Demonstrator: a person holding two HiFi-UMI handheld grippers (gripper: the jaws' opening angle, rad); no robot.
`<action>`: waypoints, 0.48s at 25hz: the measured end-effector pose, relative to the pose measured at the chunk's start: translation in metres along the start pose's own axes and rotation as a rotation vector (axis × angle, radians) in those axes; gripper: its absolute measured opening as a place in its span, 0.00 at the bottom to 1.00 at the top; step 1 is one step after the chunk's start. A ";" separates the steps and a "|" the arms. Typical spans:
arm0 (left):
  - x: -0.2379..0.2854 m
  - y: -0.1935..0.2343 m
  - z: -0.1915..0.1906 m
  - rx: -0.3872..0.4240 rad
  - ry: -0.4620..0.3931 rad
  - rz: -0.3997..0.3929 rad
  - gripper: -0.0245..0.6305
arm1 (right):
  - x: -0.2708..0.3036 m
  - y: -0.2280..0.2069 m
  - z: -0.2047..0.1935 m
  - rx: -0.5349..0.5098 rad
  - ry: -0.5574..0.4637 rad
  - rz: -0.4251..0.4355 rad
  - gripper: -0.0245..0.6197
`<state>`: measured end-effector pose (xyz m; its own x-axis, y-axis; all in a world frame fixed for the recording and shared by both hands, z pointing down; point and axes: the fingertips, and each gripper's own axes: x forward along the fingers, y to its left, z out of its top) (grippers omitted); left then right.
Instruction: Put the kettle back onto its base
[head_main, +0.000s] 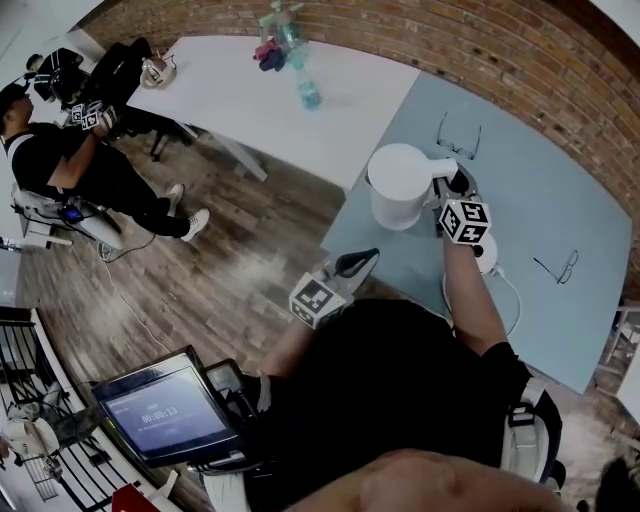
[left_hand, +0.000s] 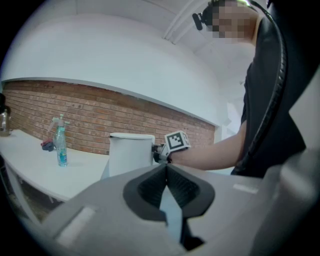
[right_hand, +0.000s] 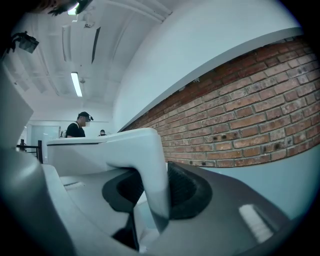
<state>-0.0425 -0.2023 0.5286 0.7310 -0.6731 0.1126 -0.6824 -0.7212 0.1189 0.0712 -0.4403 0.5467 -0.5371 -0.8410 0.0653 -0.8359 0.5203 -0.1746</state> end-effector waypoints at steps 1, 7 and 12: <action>0.001 0.001 0.000 0.000 0.000 -0.001 0.04 | 0.001 -0.001 0.002 0.003 -0.004 -0.002 0.23; -0.001 0.003 0.000 -0.007 -0.017 0.008 0.04 | 0.003 -0.004 0.014 0.003 -0.026 -0.003 0.23; 0.001 -0.002 -0.002 -0.009 -0.020 -0.009 0.04 | -0.010 -0.008 0.021 -0.005 -0.041 -0.017 0.23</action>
<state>-0.0399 -0.2012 0.5305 0.7371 -0.6695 0.0916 -0.6755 -0.7260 0.1291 0.0858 -0.4392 0.5273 -0.5182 -0.8548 0.0283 -0.8453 0.5068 -0.1692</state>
